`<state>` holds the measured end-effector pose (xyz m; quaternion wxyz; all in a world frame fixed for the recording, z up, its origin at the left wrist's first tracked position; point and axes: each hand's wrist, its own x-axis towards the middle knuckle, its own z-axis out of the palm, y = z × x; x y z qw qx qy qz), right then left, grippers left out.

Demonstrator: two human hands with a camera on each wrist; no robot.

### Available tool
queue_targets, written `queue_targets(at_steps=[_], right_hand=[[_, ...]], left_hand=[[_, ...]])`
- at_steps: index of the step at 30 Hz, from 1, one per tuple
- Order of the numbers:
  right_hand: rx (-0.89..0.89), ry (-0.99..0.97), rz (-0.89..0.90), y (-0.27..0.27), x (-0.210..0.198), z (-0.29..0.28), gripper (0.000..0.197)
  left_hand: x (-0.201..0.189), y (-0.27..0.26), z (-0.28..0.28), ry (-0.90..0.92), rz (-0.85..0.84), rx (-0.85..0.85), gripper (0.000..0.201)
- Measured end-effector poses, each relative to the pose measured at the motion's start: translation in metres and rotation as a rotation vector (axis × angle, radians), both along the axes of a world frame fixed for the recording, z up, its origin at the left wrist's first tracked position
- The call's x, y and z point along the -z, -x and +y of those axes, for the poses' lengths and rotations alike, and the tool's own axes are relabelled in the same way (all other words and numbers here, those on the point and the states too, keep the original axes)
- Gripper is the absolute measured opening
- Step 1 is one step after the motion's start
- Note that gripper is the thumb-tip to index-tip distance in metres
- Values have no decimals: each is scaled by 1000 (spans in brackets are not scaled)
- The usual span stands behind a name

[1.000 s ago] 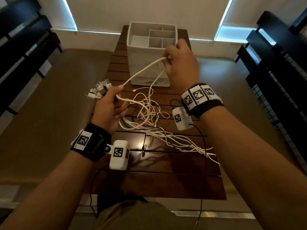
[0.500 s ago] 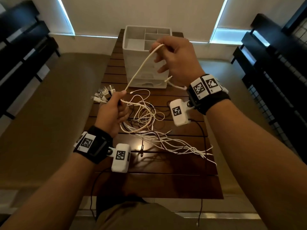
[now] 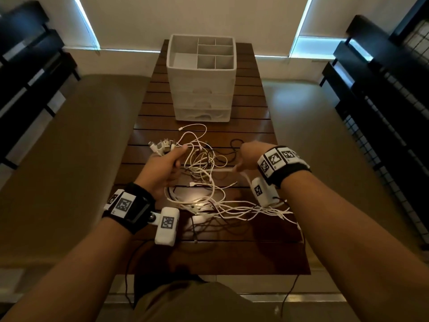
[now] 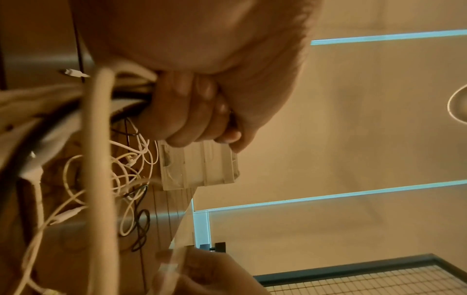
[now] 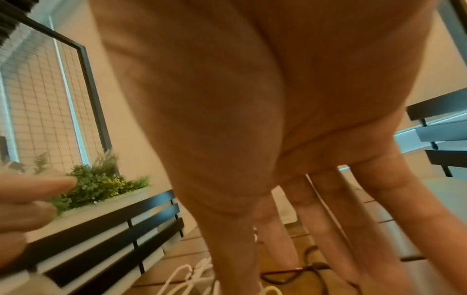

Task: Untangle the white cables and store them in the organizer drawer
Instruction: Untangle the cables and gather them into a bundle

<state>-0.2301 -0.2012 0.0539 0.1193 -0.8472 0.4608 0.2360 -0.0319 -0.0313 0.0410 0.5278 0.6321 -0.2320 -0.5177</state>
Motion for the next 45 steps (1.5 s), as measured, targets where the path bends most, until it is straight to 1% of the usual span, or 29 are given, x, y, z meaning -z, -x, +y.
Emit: queue_targets(at_steps=[1, 2, 3, 4, 5, 6, 7, 8, 9, 10, 11, 13, 14, 16, 18, 20, 22, 24, 26, 28, 30, 32, 34, 36, 38, 39, 41, 43, 45], right_hand=[[-20, 19, -41, -3, 2, -1, 42], [-54, 44, -123, -7, -1, 0, 40], [-92, 78, -272, -12, -7, 2, 38], [-106, 94, -490, -17, -16, 10, 37], [-103, 69, -738, -23, -26, 21, 39], [-101, -11, -942, -31, -36, 35, 43], [-116, -123, -1049, -39, -42, 50, 49], [-142, -238, -1055, -46, -46, 66, 55], [-161, -331, -1012, -53, -43, 80, 63], [-178, -381, -972, -58, -37, 91, 69], [-188, -390, -962, -62, -28, 96, 68], [-192, -376, -948, -65, -15, 95, 48], [-197, -371, -940, -65, -10, 93, 42], [-234, -312, -966, -63, 0, 89, 39], [-296, -195, -995, -61, 5, 87, 34], [-325, -93, -971, -55, 12, 82, 29], [-276, -51, -896, -38, 24, 73, 23], [-202, -69, -819, -15, 38, 64, 23], [-140, -94, -769, 4, 49, 60, 28], [-48, -114, -769, 15, 52, 55, 36], [2, -130, -766, 18, 49, 51, 37], [7, -126, -740, 19, 40, 48, 34], [-12, -75, -722, 19, 23, 43, 35], [-29, 14, -756, 21, 1, 35, 35], [-52, 83, -838, 22, -17, 29, 35], [-66, 78, -872, 22, -23, 28, 34], [-83, -46, -862, 23, -25, 31, 25], [-65, -172, -746, 28, -13, 32, 17], [-13, -176, -667, 35, -2, 27, 19]], left_hand=[[-3, 0, -1, 19, 12, -30, 49], [-7, -1, -2, 45, 25, -54, 49], [-12, -1, -3, 78, 42, -73, 49], [-18, -2, -4, 119, 60, -91, 49], [-23, -2, -5, 167, 81, -111, 49], [-28, -3, -6, 216, 101, -130, 50], [-34, -3, -8, 261, 120, -144, 51], [-38, -3, -9, 306, 142, -147, 53], [-42, -2, -11, 353, 170, -142, 55], [-45, -1, -12, 399, 196, -130, 56], [-48, -1, -13, 435, 221, -120, 57], [-52, -5, -12, 496, 286, -113, 59], [-54, -8, -11, 523, 312, -107, 59], [-57, -12, -9, 553, 339, -78, 61], [-59, -13, -8, 558, 336, -46, 62], [-64, -15, -6, 561, 319, -30, 62], [-70, -21, -6, 561, 301, -31, 62], [-72, -29, -6, 545, 288, -42, 61], [-70, -36, -4, 514, 283, -54, 60], [-66, -38, -5, 489, 285, -64, 59], [-68, -41, -5, 481, 284, -85, 59], [-73, -43, -5, 483, 278, -90, 59], [-78, -44, -4, 496, 263, -93, 60], [-81, -46, -4, 511, 242, -102, 60], [-83, -50, -4, 519, 230, -113, 59], [-85, -52, -4, 524, 223, -120, 58], [-90, -61, -2, 541, 203, -144, 57], [-96, -73, 1, 553, 177, -174, 57], [-98, -85, 6, 549, 146, -196, 57]])
